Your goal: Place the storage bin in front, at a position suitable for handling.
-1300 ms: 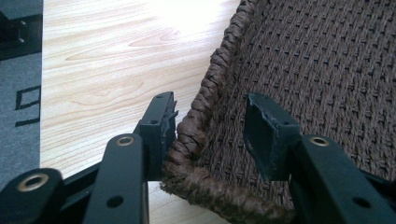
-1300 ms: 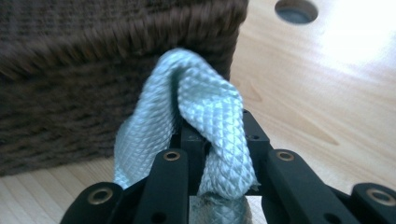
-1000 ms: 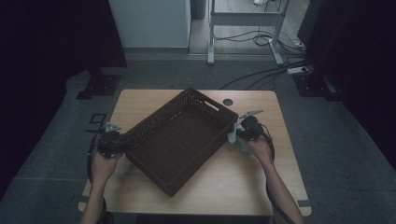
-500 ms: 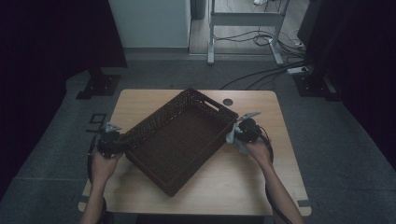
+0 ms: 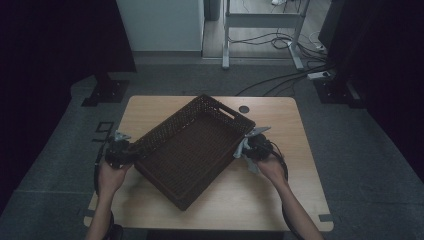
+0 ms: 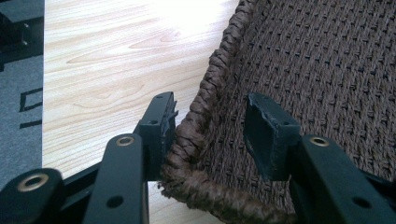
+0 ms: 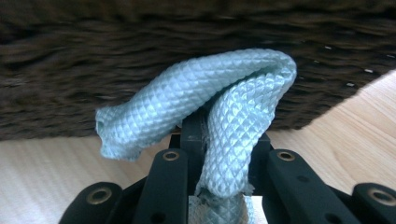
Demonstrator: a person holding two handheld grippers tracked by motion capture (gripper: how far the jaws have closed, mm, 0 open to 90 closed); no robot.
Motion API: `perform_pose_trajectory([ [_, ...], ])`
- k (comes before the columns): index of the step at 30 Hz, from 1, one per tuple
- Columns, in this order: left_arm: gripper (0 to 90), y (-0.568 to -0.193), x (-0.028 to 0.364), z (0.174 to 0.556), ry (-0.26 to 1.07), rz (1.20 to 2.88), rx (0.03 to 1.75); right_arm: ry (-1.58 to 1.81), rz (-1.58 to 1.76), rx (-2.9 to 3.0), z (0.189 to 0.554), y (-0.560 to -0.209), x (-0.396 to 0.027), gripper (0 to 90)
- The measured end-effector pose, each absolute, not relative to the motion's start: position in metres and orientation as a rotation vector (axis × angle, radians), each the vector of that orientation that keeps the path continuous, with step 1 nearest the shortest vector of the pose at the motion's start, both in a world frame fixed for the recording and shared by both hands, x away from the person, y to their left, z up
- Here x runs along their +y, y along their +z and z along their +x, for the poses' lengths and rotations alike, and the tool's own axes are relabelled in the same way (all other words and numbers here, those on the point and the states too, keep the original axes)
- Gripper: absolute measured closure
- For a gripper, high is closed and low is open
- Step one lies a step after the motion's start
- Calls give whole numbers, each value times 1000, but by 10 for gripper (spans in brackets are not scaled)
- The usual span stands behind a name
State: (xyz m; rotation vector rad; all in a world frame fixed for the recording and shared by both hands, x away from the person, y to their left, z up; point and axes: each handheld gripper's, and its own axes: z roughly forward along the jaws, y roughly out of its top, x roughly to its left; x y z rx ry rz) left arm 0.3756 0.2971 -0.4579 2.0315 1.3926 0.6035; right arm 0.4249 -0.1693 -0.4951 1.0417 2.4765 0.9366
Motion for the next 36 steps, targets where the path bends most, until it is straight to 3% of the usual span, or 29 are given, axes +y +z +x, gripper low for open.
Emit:
perform_pose_trajectory([
  [36,535,-458,297,376,600,2035,1385,1012,912,2559,373,-482,-137,738],
])
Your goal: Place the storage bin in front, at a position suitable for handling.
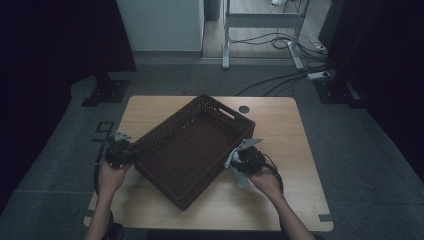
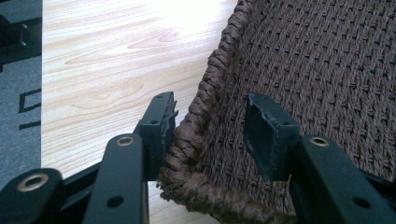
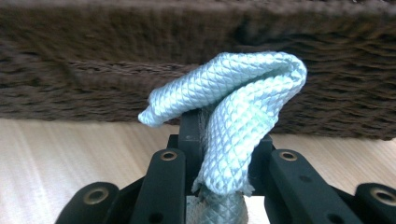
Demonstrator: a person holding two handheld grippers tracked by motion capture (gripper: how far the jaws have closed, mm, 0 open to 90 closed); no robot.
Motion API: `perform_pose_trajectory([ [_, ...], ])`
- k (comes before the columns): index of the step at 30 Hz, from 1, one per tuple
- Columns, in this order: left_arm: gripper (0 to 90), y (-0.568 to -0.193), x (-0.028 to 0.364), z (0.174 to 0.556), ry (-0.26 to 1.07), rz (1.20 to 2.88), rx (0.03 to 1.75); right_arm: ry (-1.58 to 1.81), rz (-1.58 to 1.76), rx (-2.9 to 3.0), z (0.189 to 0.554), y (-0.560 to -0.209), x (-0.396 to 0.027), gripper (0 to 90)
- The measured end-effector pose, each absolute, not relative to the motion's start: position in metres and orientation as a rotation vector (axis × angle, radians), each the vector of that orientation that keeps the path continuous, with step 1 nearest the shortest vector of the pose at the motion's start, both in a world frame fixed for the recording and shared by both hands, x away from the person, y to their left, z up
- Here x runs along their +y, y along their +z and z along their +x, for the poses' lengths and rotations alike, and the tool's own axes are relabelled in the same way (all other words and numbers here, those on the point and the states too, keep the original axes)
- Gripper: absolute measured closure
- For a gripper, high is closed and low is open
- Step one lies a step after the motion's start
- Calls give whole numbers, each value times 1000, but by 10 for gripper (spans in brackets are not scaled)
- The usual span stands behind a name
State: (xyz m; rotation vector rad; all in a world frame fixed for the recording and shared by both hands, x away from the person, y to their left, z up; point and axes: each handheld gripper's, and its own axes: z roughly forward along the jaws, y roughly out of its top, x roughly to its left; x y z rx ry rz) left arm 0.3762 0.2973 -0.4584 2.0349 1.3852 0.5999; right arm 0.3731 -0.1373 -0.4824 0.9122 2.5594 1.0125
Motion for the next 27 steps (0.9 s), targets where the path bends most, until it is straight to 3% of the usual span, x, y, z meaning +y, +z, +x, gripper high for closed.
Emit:
perform_pose_trajectory([
  [27,537,-459,297,374,613,2013,1403,1129,762,2643,319,-485,-90,740],
])
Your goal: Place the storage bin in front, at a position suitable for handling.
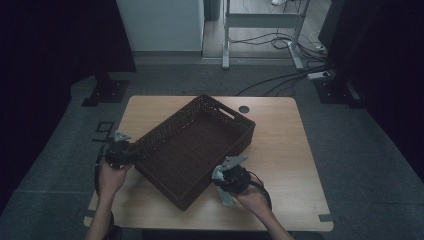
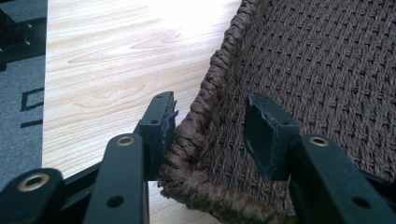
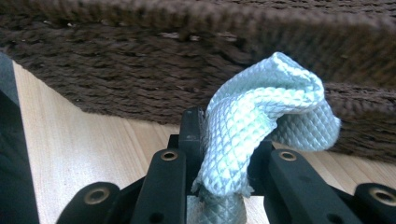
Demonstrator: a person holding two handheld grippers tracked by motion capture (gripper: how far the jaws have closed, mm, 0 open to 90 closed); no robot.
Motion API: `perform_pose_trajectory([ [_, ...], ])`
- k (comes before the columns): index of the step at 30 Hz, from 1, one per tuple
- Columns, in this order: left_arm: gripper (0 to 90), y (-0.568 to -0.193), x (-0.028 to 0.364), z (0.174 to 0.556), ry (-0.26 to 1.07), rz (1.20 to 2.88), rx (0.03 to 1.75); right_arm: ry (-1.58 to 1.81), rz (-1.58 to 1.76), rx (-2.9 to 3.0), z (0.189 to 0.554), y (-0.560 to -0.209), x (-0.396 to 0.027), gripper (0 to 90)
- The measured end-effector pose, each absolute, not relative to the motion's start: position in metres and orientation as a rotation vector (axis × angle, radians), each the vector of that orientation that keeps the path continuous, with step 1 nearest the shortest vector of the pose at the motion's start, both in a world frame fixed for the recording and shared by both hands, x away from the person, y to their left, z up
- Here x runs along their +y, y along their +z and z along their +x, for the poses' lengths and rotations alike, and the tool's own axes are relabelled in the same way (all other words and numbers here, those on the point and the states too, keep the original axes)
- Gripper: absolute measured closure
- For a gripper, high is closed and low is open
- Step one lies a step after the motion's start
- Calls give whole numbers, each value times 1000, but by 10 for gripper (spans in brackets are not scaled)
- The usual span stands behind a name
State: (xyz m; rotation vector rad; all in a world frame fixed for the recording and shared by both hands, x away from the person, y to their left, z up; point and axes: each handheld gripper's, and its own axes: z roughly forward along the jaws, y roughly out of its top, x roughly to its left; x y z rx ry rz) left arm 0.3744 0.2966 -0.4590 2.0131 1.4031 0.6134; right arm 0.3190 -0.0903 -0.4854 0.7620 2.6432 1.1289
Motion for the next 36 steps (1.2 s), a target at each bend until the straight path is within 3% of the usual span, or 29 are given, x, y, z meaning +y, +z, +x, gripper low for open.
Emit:
perform_pose_trajectory([
  [36,540,-458,295,374,624,2022,1414,1185,375,2834,267,-485,-18,740],
])
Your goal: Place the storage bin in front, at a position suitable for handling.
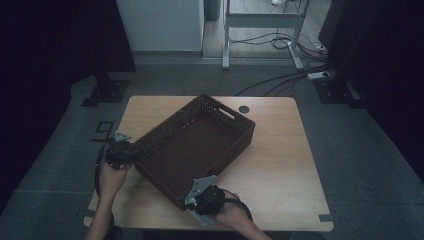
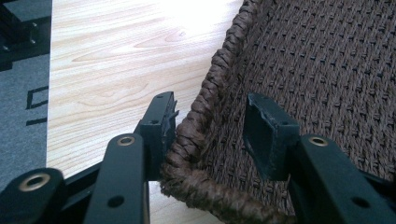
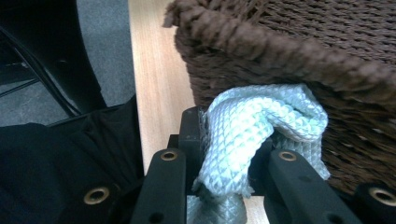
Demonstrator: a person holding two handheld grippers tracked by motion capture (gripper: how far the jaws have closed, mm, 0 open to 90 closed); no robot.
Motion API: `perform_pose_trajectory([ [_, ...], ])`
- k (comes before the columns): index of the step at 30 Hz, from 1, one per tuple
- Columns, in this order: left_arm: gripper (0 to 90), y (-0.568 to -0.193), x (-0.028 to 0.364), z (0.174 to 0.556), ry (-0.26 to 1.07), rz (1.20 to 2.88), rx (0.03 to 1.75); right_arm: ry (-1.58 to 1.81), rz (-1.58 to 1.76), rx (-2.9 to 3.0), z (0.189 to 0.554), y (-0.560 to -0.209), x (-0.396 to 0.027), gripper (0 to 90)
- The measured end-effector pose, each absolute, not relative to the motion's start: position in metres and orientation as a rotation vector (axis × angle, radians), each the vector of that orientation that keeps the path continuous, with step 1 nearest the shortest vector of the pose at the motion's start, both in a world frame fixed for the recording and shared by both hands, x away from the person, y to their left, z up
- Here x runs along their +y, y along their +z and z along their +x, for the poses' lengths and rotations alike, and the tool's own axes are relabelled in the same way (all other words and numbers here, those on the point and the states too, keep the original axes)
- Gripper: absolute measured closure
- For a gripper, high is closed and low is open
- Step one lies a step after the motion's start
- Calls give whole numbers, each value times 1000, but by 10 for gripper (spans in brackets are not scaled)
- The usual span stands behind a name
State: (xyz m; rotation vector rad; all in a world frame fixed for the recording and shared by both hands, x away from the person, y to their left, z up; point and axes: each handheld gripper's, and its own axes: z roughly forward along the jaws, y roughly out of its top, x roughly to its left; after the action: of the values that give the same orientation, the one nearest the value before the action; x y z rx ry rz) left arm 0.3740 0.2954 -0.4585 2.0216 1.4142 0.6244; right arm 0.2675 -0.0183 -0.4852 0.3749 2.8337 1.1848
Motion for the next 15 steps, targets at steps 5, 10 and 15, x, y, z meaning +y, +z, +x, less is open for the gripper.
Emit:
perform_pose_trajectory([
  [5,540,-459,295,374,625,2018,1417,1148,298,2853,261,-488,-9,742],
  [10,540,-459,295,374,622,2020,1414,1149,322,2868,264,-493,-10,754],
  [15,540,-459,295,374,624,2020,1414,1118,331,2884,265,-502,-6,754],
])
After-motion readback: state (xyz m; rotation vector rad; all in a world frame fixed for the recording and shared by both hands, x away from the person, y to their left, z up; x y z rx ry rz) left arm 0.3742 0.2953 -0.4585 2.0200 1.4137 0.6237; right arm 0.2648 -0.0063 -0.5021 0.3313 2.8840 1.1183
